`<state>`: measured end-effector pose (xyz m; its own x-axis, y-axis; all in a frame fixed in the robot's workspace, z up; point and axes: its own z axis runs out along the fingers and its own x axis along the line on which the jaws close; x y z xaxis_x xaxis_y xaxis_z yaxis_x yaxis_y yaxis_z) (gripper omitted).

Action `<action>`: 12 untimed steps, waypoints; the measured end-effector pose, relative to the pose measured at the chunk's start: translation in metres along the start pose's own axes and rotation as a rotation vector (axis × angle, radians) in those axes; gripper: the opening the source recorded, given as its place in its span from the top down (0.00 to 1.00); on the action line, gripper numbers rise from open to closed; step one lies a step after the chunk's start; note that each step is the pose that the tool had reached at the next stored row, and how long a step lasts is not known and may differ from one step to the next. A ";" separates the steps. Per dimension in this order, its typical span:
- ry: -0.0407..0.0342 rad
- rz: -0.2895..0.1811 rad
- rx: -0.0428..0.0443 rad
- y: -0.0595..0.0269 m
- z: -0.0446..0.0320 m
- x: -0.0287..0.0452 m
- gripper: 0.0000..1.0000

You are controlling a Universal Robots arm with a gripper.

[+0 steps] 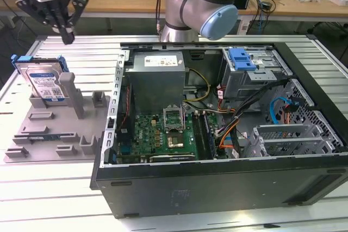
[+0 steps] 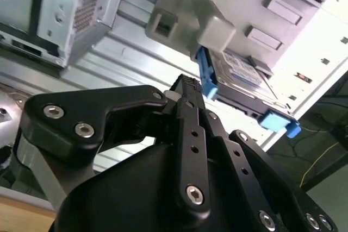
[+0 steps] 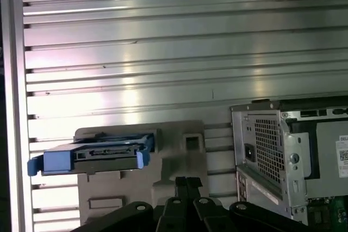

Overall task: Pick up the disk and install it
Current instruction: 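Reach for the disk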

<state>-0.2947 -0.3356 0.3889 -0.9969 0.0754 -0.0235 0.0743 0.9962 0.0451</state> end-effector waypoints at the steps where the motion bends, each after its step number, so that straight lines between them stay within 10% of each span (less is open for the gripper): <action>1: 0.0001 0.000 0.0000 0.0009 0.0000 0.0048 0.89; 12: 0.0000 0.000 0.0000 0.0131 0.0008 0.0597 0.89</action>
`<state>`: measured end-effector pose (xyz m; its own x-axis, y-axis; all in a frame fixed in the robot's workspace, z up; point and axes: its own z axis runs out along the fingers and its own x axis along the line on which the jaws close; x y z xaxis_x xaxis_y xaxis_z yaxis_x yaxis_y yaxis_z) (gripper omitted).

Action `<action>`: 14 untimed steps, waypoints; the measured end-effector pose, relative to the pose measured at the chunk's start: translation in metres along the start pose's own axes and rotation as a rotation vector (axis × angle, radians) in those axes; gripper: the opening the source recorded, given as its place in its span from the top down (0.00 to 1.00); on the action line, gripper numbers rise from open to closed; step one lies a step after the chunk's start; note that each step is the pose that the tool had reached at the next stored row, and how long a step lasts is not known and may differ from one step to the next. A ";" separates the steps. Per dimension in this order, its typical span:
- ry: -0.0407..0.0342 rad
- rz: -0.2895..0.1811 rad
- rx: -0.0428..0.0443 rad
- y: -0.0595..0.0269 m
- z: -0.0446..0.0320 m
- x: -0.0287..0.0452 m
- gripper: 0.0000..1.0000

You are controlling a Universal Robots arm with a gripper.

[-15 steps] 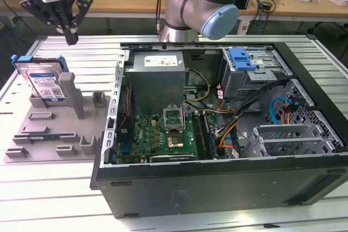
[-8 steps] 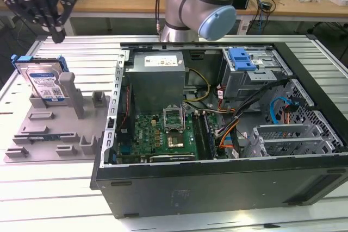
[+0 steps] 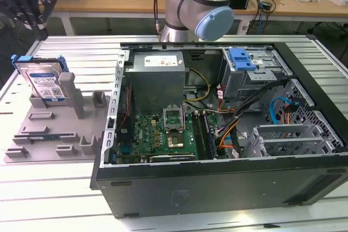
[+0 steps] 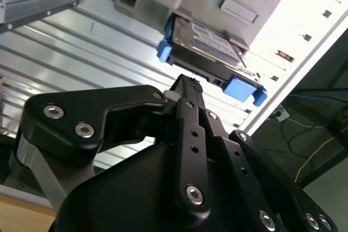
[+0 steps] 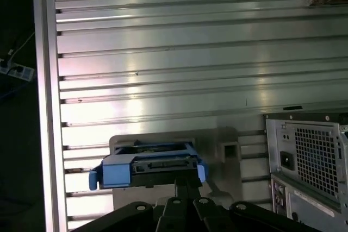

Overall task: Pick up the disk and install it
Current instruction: 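Reach for the disk, then pick up the disk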

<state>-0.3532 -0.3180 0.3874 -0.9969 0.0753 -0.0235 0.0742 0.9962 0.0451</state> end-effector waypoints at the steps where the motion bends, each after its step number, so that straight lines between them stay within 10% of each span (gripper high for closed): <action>1: 0.0000 0.000 0.0000 0.0014 0.0001 0.0045 0.89; 6: -0.0001 0.000 0.0000 0.0090 0.0005 0.0257 0.89; 14: -0.0004 0.000 0.0000 0.0091 0.0005 0.0260 0.89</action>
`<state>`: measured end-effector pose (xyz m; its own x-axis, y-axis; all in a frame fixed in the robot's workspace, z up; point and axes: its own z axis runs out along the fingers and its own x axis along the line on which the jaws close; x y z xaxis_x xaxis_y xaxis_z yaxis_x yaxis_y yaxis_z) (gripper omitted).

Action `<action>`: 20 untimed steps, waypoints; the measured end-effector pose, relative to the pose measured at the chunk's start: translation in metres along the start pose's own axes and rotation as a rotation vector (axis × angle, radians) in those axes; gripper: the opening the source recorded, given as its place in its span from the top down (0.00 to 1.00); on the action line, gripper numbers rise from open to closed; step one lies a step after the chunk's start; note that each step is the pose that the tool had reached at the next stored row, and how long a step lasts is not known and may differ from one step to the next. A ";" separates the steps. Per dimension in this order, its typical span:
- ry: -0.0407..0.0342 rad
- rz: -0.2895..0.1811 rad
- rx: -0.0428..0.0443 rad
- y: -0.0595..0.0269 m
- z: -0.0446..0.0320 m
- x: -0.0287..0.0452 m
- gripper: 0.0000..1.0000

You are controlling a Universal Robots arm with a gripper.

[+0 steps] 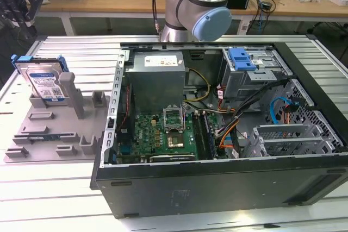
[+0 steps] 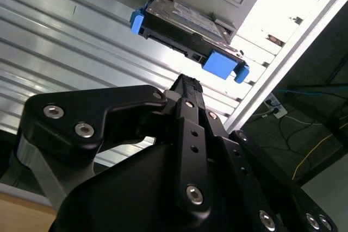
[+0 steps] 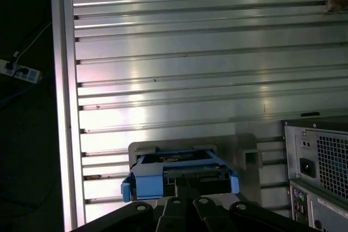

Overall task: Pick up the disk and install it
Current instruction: 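Pick up the disk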

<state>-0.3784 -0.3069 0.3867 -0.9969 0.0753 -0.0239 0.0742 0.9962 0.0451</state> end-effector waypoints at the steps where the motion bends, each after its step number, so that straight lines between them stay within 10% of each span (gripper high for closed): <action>1: 0.0000 0.000 0.0000 0.0000 0.0000 0.0000 0.89; 12: 0.0009 -0.003 0.0000 0.0000 -0.0001 0.0001 0.89; 20: 0.0107 -0.167 -0.0039 0.0000 0.0001 0.0000 0.89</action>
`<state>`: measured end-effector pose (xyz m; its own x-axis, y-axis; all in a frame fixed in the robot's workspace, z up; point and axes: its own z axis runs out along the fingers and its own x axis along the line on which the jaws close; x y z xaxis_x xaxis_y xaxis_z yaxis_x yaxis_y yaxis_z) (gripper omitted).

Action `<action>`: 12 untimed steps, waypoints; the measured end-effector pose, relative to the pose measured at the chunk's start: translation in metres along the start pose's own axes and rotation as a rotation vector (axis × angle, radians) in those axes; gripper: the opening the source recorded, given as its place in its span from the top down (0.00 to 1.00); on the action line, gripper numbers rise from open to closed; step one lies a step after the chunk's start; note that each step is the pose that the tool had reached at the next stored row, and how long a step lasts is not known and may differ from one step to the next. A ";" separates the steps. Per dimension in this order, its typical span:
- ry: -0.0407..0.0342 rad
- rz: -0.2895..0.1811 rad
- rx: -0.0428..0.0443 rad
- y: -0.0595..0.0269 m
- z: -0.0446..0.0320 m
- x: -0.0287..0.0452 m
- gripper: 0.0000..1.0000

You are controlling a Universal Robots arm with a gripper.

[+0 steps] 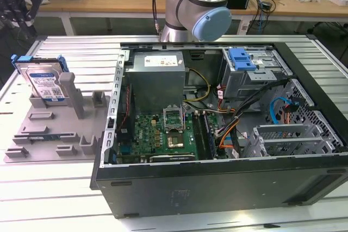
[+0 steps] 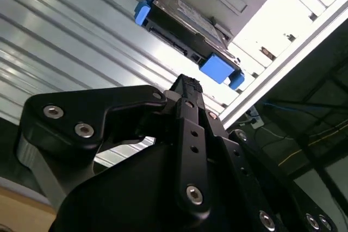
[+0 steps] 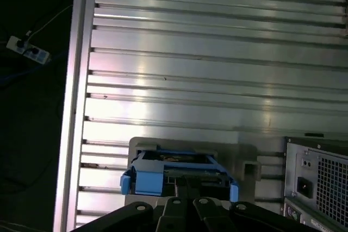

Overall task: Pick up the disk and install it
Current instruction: 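Pick up the disk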

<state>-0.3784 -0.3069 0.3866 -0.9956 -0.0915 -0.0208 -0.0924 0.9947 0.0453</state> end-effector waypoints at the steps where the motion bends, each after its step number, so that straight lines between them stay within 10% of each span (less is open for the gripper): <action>1: 0.0063 -0.034 -0.0011 0.0000 -0.0001 0.0000 0.89; 12: 0.0819 -0.243 -0.0020 -0.0001 0.0001 0.0000 0.89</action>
<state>-0.3784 -0.3070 0.3865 -0.9421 -0.3315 0.0497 -0.3291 0.9429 0.0508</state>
